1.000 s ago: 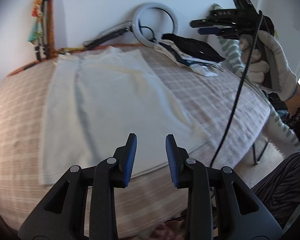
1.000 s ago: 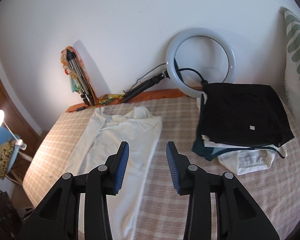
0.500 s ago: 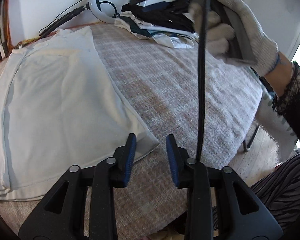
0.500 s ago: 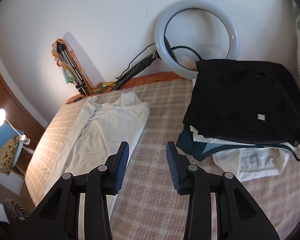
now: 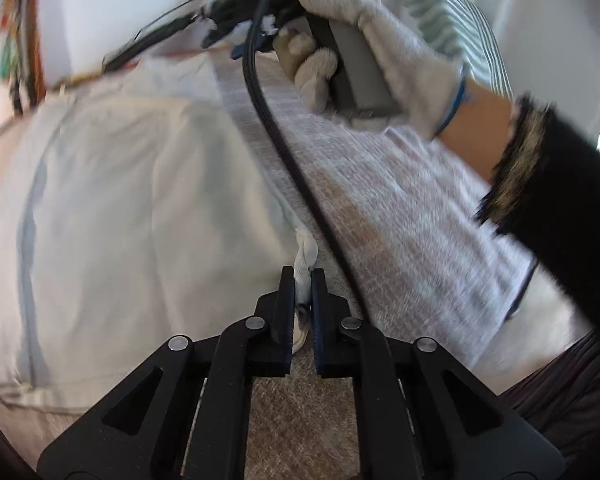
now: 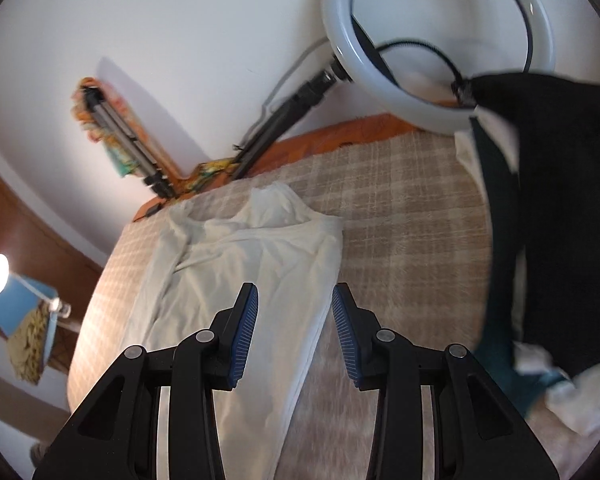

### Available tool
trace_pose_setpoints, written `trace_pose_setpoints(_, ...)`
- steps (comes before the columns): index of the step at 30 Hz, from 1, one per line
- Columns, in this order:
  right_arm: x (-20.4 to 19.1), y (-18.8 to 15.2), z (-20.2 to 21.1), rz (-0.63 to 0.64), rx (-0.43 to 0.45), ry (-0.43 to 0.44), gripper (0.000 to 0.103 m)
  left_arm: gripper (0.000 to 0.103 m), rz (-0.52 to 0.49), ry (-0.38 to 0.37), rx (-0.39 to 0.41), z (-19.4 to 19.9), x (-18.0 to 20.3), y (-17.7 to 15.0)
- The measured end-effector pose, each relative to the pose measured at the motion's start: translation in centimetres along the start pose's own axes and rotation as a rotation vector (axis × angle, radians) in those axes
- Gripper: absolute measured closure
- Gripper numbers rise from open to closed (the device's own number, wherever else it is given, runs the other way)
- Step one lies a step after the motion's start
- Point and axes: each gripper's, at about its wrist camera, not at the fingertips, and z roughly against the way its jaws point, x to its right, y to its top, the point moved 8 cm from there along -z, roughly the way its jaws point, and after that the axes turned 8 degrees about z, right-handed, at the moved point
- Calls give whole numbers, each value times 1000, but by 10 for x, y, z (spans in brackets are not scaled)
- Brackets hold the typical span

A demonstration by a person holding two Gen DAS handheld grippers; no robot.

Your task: Fold small clothes

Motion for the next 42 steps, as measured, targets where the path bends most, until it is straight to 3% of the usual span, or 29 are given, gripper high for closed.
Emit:
trace_pose_setpoints(4, 16, 4, -27, -11, -26, -82, 66, 98, 48, -32, 3, 7, -4, 3)
trace_pose_setpoints(10, 29, 13, -51, -82, -22, -71, 66, 98, 71, -55, 13, 12, -5, 4)
trace_pose_setpoints(11, 28, 14, -53, -77, -23, -77, 74, 98, 84, -64, 14, 12, -7, 4)
trace_pose_setpoints(12, 26, 15, -54, -67, -24, -80, 95, 98, 95, -72, 14, 13, -8, 4)
trace_pose_setpoints(13, 23, 15, -56, -65, -34, -63, 100, 98, 102, -78, 14, 14, -10, 5)
trace_pose_setpoints(14, 19, 16, -57, -71, -40, -35, 100, 98, 111, -85, 17, 16, -12, 6)
trace_pose_setpoints(20, 3, 31, -46, -55, -7, -66, 100, 99, 161, -110, 40, 30, -26, 9)
trace_pose_setpoints(28, -31, 51, -46, -2, -6, -156, 100, 99, 246, -116, 72, 53, -55, 11)
trace_pose_setpoints(42, -103, 54, -116, 116, -87, -161, 100, 99, 357, -18, 64, 56, -120, -9)
